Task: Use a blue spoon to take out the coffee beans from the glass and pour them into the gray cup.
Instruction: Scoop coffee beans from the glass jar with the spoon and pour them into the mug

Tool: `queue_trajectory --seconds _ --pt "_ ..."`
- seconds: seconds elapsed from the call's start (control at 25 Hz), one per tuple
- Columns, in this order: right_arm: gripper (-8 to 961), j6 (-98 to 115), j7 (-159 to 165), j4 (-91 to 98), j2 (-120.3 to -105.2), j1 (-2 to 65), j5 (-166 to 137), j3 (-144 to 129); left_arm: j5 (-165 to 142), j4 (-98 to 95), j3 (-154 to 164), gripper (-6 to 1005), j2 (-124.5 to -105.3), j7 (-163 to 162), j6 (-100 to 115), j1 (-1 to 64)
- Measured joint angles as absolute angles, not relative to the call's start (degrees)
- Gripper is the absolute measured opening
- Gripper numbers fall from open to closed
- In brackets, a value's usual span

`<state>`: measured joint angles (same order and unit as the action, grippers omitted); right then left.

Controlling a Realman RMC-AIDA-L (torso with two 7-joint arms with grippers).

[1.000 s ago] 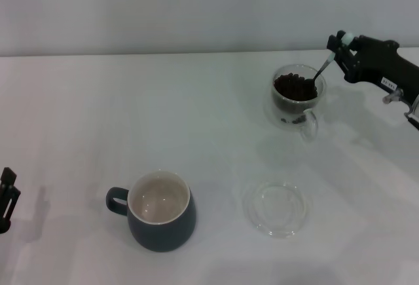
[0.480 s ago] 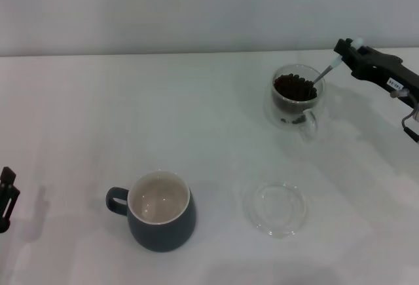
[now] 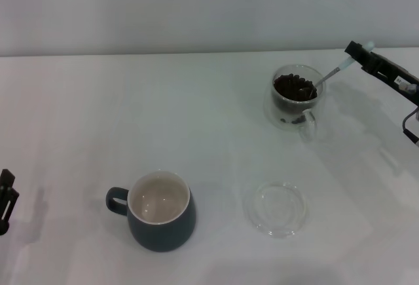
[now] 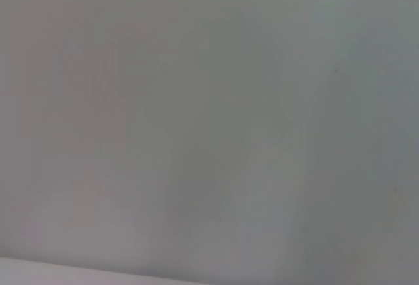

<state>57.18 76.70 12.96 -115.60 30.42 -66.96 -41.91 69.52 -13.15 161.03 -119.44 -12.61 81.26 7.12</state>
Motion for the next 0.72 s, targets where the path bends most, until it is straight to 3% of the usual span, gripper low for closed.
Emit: queue_trajectory --seconds 0.72 --pt "150 57.7 84.9 7.7 -115.63 29.7 -56.7 -41.7 69.5 -12.6 161.0 727 -119.26 -12.4 81.3 7.3"
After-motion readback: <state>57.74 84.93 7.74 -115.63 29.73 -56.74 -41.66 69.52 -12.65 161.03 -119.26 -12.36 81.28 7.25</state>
